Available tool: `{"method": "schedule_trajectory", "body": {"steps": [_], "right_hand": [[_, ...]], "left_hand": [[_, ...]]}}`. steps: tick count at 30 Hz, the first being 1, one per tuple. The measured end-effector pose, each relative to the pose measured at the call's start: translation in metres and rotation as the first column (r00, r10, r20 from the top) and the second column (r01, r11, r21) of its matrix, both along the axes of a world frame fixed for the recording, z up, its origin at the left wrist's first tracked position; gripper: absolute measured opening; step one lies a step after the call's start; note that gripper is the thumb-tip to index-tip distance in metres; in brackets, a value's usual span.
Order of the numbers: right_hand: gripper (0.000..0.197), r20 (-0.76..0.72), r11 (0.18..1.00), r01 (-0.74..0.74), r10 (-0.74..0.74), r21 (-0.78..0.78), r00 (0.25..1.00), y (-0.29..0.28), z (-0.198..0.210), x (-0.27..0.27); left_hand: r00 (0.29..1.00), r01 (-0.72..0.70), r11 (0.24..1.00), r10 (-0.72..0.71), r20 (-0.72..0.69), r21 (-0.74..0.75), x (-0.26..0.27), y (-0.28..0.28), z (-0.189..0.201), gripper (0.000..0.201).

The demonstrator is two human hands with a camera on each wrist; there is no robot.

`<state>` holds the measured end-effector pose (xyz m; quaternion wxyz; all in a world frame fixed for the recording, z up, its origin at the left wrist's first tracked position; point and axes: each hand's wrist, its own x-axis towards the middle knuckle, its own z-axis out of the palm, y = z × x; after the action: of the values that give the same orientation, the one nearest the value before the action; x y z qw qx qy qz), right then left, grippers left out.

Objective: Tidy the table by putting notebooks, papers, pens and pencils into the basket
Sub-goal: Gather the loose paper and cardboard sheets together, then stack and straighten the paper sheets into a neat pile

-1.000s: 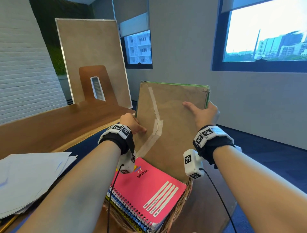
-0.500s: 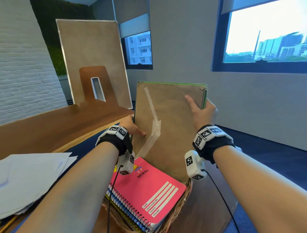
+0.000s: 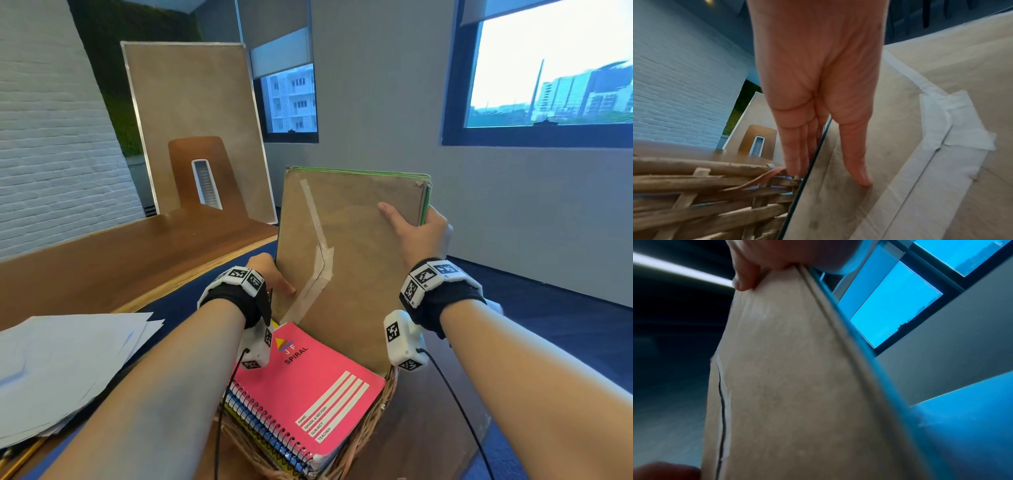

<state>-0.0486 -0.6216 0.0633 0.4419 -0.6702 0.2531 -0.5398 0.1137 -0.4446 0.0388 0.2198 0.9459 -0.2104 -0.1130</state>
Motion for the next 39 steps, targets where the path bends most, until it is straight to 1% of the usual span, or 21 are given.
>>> {"method": "schedule_trajectory", "body": {"steps": [2,4,6,7,9,10,11,12,14,15,18,20,23,25,27,29,33,36,39], "right_hand": [[0.046,-0.039,0.998,0.031,-0.033,-0.049,0.999,-0.002,0.001,-0.002],[0.052,-0.044,0.991,0.085,-0.090,-0.108,0.995,-0.007,0.006,-0.006],[0.055,-0.036,0.979,0.139,-0.146,-0.149,0.989,-0.012,0.016,-0.012],[0.058,-0.024,0.972,0.164,-0.170,-0.168,0.985,-0.014,0.020,-0.015],[0.064,0.036,0.955,0.198,-0.195,-0.221,0.980,-0.018,0.029,-0.016],[0.066,0.064,0.942,0.215,-0.205,-0.259,0.977,-0.018,0.033,-0.016],[0.067,0.079,0.927,0.229,-0.215,-0.298,0.973,-0.017,0.038,-0.016],[0.068,0.085,0.910,0.235,-0.219,-0.341,0.972,-0.014,0.043,-0.016],[0.065,0.088,0.864,0.226,-0.208,-0.450,0.974,-0.003,0.056,-0.014],[0.061,0.084,0.834,0.213,-0.198,-0.509,0.977,0.005,0.063,-0.013],[0.050,0.062,0.757,0.136,-0.125,-0.640,0.990,0.033,0.079,-0.003],[0.042,0.059,0.734,0.065,-0.034,-0.676,0.998,0.056,0.085,0.007],[0.036,0.056,0.739,-0.039,0.103,-0.672,0.993,0.094,0.084,0.027],[0.034,0.059,0.743,-0.109,0.196,-0.660,0.979,0.125,0.076,0.039],[0.032,0.027,0.736,-0.212,0.298,-0.643,0.954,0.157,0.066,0.049],[0.030,-0.032,0.697,-0.323,0.396,-0.640,0.918,0.191,0.054,0.059],[0.022,-0.185,0.602,-0.481,0.486,-0.637,0.854,0.249,0.038,0.077],[0.019,-0.344,0.555,-0.583,0.480,-0.594,0.807,0.287,0.026,0.091],[0.020,-0.537,0.478,-0.700,0.449,-0.531,0.714,0.323,0.013,0.101]], "left_hand": [[1.000,-0.002,1.000,0.002,0.006,0.006,-0.001,0.002,0.002,0.057],[1.000,-0.012,1.000,0.012,0.007,-0.007,-0.001,0.004,0.005,0.053],[1.000,-0.023,0.999,0.024,0.017,-0.022,0.001,0.007,0.006,0.041],[0.999,-0.028,0.999,0.029,0.027,-0.029,0.002,0.008,0.006,0.035],[0.999,-0.030,0.999,0.031,0.038,-0.038,0.002,0.012,0.009,0.039],[0.999,-0.028,0.999,0.030,0.045,-0.038,0.002,0.013,0.010,0.037],[0.998,-0.017,0.999,0.019,0.062,-0.032,0.002,0.016,0.011,0.030],[0.997,-0.012,1.000,0.013,0.080,-0.017,0.001,0.020,0.013,0.030],[0.993,-0.028,1.000,0.029,0.116,-0.012,-0.003,0.028,0.017,0.045],[0.991,-0.036,0.999,0.039,0.125,-0.020,-0.004,0.033,0.019,0.046],[0.987,-0.063,0.997,0.069,0.144,-0.048,-0.006,0.048,0.024,0.042],[0.982,-0.077,0.995,0.088,0.169,-0.071,-0.008,0.062,0.027,0.037],[0.975,-0.111,0.989,0.128,0.183,-0.101,-0.013,0.087,0.030,0.033],[0.969,-0.151,0.982,0.170,0.179,-0.115,-0.015,0.111,0.029,0.030],[0.958,-0.205,0.972,0.223,0.179,-0.117,-0.016,0.140,0.024,0.026],[0.944,-0.261,0.959,0.277,0.180,-0.108,-0.020,0.174,0.019,0.020],[0.916,-0.344,0.937,0.350,0.196,-0.065,-0.028,0.237,0.008,0.008],[0.892,-0.395,0.918,0.392,0.225,-0.035,-0.037,0.280,0.000,0.004],[0.863,-0.461,0.887,0.445,0.239,0.012,-0.045,0.325,-0.011,0.011]]}}
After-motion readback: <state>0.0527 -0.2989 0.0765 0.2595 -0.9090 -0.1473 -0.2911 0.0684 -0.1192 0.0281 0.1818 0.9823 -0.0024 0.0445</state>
